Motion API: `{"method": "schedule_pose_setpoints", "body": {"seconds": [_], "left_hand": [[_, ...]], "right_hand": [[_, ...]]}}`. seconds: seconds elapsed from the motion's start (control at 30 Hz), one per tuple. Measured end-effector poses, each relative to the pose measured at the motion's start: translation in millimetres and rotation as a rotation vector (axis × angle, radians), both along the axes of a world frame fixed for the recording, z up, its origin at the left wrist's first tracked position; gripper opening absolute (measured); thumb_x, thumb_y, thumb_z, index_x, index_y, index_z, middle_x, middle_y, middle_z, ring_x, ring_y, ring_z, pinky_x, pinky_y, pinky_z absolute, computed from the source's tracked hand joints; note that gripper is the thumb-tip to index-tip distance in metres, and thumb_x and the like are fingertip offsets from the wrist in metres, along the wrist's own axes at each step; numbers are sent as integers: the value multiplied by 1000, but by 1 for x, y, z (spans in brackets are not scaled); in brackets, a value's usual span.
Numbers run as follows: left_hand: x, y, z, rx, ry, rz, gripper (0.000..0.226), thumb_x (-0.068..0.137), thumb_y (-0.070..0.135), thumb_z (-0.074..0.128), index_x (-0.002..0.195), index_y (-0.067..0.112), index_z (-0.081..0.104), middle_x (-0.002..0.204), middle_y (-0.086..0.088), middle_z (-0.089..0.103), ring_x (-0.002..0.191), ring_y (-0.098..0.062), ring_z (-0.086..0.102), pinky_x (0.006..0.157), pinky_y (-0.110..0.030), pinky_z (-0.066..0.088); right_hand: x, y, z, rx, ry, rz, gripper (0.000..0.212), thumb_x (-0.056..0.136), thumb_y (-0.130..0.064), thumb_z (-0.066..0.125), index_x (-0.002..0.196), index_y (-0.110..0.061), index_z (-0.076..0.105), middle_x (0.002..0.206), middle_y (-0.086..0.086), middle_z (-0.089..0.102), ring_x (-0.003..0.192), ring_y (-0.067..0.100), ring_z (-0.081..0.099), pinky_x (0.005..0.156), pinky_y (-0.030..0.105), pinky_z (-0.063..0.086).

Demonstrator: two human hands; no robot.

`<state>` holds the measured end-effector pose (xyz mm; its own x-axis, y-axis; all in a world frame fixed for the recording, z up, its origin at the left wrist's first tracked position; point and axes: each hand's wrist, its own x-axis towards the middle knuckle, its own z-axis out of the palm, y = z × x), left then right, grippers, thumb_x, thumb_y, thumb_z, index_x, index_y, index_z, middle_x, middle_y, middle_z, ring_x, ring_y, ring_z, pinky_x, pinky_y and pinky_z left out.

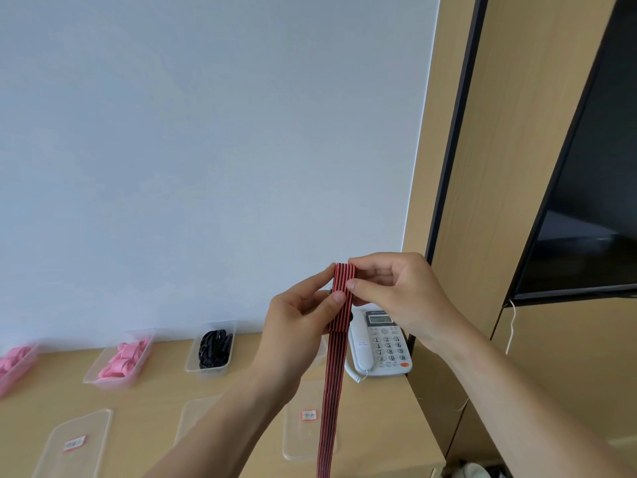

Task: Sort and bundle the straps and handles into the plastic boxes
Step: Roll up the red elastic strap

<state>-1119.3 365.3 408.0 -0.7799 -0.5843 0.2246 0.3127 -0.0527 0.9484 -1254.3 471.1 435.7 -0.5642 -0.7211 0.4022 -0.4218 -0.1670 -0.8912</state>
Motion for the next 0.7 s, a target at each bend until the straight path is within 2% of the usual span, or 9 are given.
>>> {"method": "schedule_pose_setpoints", "body": {"seconds": [0.07, 0.17, 0.3, 0.4, 0.47, 0.53, 0.6, 0.7], "left_hand": [[-1, 0, -1, -7, -9, -5, 40, 100, 3, 62, 139, 14, 65, 88, -2, 80, 80, -10, 75, 73, -21, 59], [-1, 2, -1, -22, -23, -11, 40, 101, 4, 62, 138, 17, 65, 93, -4, 81, 82, -10, 75, 75, -22, 59], [-1, 1, -5, -79, -79, -41, 42, 100, 11, 67, 136, 31, 62, 106, -5, 81, 93, -17, 77, 82, -31, 62], [-2, 1, -12, -55, -145, -69, 39, 98, 1, 67, 133, 19, 65, 103, -8, 81, 92, -21, 77, 77, -28, 60], [-3, 1, -16, -34, -150, -60, 32, 97, -5, 64, 124, 11, 70, 96, -8, 82, 86, -19, 77, 73, -25, 60], [-5, 1, -17, -7, -140, -32, 32, 95, -9, 64, 119, 12, 73, 94, -7, 82, 82, -18, 77, 70, -23, 59], [-7, 1, -18, 0, -132, -8, 35, 93, -12, 65, 117, 12, 75, 95, -7, 82, 82, -17, 76, 71, -25, 60], [-8, -2, -18, 2, -115, 22, 37, 91, -13, 67, 115, 13, 75, 97, -6, 82, 82, -16, 77, 71, -24, 60]], "right_hand": [[1, 0, 0, 9, -15, 4, 28, 86, -1, 76, 101, -24, 75, 89, 3, 80, 83, 24, 77, 77, 31, 63], [1, 0, -1, 1, -60, 6, 25, 86, 4, 74, 98, -17, 76, 87, 7, 79, 82, 23, 77, 70, 26, 61], [-1, 1, 0, -37, -137, -30, 26, 84, 7, 71, 103, -10, 75, 87, 9, 78, 81, 22, 77, 68, 23, 59], [-4, 4, 3, -56, -55, -62, 27, 83, 6, 71, 101, -14, 76, 89, 4, 78, 83, 18, 76, 71, 23, 58], [-6, 6, 4, -38, 12, -75, 28, 83, 3, 74, 102, -17, 77, 91, 1, 78, 86, 16, 75, 76, 25, 59], [-5, 7, 5, -40, 36, -52, 25, 83, -6, 77, 102, -22, 79, 95, -1, 78, 91, 15, 74, 80, 27, 59], [-1, 8, 6, -85, -59, 37, 14, 84, -20, 78, 98, -21, 81, 96, 4, 79, 93, 18, 74, 79, 25, 58], [0, 13, 6, -72, -186, 159, 18, 83, -30, 79, 97, -19, 82, 97, 9, 79, 96, 23, 75, 83, 27, 57]]}}
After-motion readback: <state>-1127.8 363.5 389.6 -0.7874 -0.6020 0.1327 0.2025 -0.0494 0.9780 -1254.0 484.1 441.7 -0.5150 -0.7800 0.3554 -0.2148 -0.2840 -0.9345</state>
